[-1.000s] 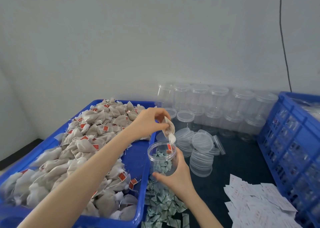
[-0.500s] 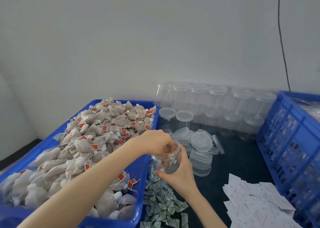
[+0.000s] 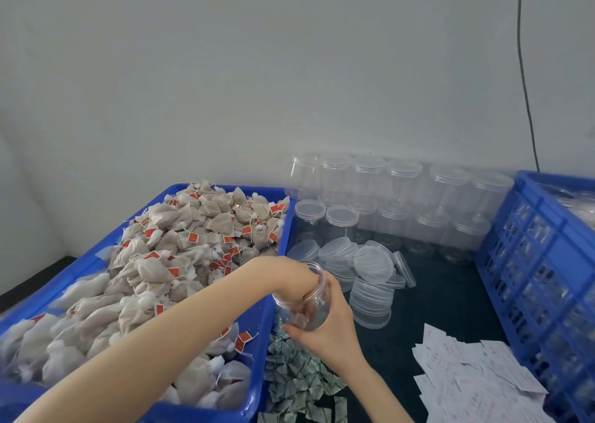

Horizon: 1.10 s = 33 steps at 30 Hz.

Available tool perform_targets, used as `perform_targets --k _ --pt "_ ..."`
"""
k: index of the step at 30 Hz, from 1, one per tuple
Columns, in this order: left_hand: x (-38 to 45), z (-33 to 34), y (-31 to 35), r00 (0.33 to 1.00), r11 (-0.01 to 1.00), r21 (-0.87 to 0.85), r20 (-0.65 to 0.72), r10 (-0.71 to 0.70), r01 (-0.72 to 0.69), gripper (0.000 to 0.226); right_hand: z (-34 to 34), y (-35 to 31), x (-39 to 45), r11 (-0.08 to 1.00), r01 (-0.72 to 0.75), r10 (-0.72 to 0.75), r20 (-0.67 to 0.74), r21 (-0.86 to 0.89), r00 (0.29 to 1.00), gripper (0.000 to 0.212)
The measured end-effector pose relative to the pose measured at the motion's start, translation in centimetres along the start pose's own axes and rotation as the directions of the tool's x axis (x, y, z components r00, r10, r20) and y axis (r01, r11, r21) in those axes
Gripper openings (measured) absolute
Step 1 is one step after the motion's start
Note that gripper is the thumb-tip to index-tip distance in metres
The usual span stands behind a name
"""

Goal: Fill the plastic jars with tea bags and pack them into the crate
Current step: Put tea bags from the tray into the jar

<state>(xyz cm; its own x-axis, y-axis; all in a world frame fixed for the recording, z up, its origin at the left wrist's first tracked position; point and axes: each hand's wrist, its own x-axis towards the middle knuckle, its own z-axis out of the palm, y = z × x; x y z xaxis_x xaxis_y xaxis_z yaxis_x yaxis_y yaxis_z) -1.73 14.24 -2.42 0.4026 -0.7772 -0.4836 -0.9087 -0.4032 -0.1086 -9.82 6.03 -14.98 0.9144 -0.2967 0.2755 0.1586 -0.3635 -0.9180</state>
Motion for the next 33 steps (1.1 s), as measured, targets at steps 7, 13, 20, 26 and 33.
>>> perform_targets --k 7,13,20,26,33 --pt "-1.2 0.4 -2.4 0.959 0.978 -0.183 -0.279 0.042 -0.096 0.025 -0.2 -0.1 0.3 0.999 -0.001 0.0 -0.013 -0.036 1.0 0.099" --pt "-2.8 2.0 -7.5 0.699 0.899 -0.409 -0.596 -0.394 0.158 0.022 -0.1 -0.1 0.4 1.0 -0.016 0.016 -0.005 -0.022 1.0 0.097" --pt "-3.3 7.6 -8.7 0.91 0.915 -0.101 0.193 -0.368 0.391 0.035 0.2 -0.3 0.3 1.0 0.008 -0.008 -0.013 -0.01 1.0 0.095" --pt "-3.2 9.4 -9.5 0.893 0.873 -0.209 0.192 -0.406 0.442 0.035 0.0 -0.4 0.2 0.999 0.018 -0.019 -0.018 -0.03 1.0 0.094" --pt "-3.4 9.8 -9.9 0.863 0.86 -0.12 0.174 -0.474 0.496 0.037 -0.1 -0.2 0.1 1.0 0.001 -0.001 -0.013 -0.031 1.0 0.093"
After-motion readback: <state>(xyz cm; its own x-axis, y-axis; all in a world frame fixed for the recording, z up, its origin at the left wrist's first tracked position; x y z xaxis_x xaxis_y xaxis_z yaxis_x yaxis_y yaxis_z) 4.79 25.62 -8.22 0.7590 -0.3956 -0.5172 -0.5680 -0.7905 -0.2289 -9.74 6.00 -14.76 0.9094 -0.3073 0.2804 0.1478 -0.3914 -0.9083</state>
